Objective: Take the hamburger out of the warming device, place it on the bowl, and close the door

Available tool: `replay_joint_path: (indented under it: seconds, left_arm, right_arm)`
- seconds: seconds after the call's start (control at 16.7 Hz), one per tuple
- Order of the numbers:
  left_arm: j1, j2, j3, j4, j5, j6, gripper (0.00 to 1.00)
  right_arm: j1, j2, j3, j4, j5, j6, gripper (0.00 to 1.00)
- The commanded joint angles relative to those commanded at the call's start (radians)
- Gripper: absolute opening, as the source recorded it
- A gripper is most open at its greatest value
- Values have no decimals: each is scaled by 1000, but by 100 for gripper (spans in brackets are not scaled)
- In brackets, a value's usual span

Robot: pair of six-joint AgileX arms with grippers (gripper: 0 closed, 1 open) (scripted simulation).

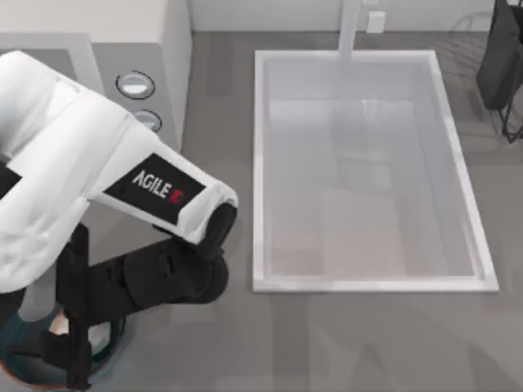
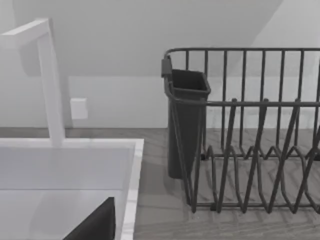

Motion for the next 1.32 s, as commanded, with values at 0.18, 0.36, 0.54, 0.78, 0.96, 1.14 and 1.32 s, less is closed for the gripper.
replay_joint_path:
  seconds: [0.18,0.36,0.54,0.78,0.96,1.14,1.32]
  left_arm:
    - [30,-87,-37,43,41,88,100]
    - [86,-267,-110,131,117,271,100]
    - [161,-521,-217,262,215,548,100]
    - [274,-918,-396,488,356,1043,100]
    - [362,-1228,-550,688,458,1463,100]
    - [447,-1534,-712,900,552,1875,100]
    - [522,-1806,-869,1109,629,2237,100]
  right_arm:
    - [0,0,0,0,0,0,100]
    - [0,0,0,0,0,0,100]
    - [0,0,0,0,0,0,100]
    - [0,0,0,0,0,0,100]
    - [0,0,0,0,0,0,100]
    - [0,0,0,0,0,0,100]
    - [0,0,0,0,0,0,100]
